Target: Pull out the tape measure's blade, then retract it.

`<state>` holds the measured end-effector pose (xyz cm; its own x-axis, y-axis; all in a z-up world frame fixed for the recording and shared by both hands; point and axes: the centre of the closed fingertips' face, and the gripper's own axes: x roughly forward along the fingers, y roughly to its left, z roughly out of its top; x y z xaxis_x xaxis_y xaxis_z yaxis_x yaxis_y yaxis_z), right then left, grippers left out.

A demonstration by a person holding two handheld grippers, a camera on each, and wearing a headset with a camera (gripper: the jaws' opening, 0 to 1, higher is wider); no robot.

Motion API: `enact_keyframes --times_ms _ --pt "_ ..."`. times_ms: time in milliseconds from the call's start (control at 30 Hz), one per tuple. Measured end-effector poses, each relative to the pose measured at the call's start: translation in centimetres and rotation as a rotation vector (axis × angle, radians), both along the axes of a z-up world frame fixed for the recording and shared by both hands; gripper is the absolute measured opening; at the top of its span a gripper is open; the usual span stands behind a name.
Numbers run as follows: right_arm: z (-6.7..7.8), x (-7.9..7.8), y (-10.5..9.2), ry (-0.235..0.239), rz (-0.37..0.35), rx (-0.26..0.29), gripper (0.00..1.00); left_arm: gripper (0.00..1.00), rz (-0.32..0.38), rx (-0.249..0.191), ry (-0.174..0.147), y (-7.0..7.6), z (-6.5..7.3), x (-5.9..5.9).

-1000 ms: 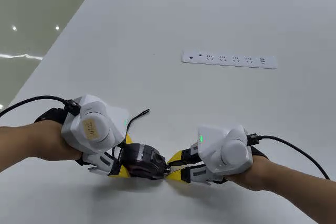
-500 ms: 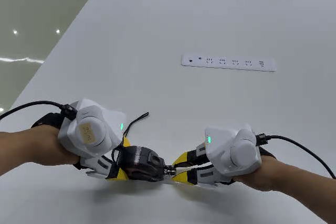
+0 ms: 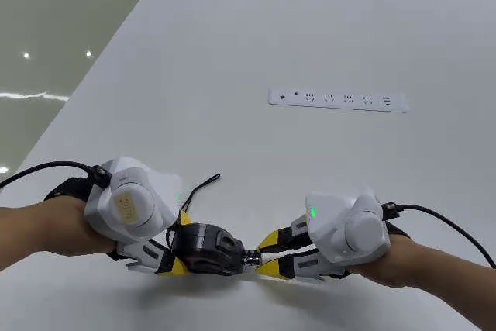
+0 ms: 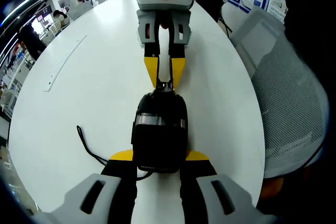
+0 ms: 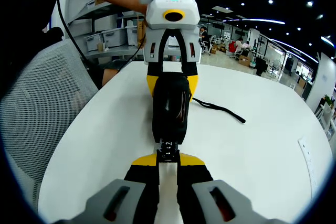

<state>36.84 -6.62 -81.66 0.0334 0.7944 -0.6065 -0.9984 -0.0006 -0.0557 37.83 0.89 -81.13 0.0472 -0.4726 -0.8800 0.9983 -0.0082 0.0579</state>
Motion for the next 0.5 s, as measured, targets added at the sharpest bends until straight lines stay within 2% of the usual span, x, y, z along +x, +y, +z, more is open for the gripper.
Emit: enact_keyframes --times_ms 500 --pt "0.54 0.04 0.09 0.000 0.011 0.015 0.10 0.26 0.009 -0.001 0.002 0.39 0.04 0.05"
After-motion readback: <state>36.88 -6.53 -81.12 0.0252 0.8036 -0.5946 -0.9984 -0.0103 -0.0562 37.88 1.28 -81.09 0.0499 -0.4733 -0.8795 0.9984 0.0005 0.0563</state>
